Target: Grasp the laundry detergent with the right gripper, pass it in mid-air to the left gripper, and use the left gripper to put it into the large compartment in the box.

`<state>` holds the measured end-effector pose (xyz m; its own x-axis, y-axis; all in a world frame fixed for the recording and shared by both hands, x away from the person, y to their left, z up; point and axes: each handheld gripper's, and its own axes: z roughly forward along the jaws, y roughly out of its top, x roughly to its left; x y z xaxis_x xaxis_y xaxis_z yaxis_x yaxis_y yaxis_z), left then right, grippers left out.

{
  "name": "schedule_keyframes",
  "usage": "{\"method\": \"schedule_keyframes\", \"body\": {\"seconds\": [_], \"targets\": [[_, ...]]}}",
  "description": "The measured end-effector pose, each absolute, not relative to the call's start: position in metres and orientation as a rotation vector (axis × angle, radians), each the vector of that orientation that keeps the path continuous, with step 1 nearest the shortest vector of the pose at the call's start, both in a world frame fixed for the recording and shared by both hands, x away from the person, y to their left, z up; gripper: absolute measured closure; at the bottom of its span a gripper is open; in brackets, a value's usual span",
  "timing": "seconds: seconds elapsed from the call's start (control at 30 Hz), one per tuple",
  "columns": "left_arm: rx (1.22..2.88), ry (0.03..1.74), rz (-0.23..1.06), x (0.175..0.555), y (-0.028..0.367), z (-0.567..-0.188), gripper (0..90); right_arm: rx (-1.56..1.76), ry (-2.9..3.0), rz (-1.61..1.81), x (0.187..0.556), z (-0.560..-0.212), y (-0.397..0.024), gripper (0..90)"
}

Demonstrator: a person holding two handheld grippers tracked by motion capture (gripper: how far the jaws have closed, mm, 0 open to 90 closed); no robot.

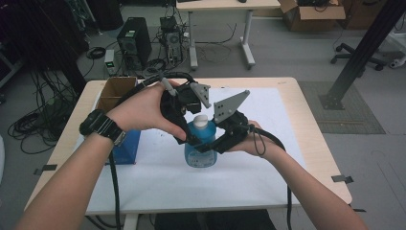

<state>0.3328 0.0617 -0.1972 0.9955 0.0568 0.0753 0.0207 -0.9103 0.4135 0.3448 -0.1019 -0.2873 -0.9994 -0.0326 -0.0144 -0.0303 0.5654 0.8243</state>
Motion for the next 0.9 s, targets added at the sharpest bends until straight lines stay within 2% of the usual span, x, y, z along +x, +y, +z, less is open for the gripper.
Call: {"method": "schedule_keyframes", "body": {"seconds": [0.13, 0.43, 0.67, 0.9], "targets": [[2.724, 0.053, 0.107, 0.3333, 0.0577, -0.1999, 9.7, 0.059, -2.777, -1.462, 0.3442, -0.2872, -0.1007, 42.1], [2.737, 0.041, 0.074, 0.3329, 0.0545, -0.2048, 19.4, 0.073, -2.785, -1.464, 0.3424, -0.2867, -0.0994, 42.2], [2.74, 0.042, 0.094, 0.3316, 0.0534, -0.2043, 21.9, 0.075, -2.785, -1.464, 0.3416, -0.2869, -0.0986, 42.2], [2.745, 0.034, 0.079, 0.3298, 0.0538, -0.2036, 29.8, 0.074, -2.788, -1.46, 0.3411, -0.2877, -0.098, 42.1]]}}
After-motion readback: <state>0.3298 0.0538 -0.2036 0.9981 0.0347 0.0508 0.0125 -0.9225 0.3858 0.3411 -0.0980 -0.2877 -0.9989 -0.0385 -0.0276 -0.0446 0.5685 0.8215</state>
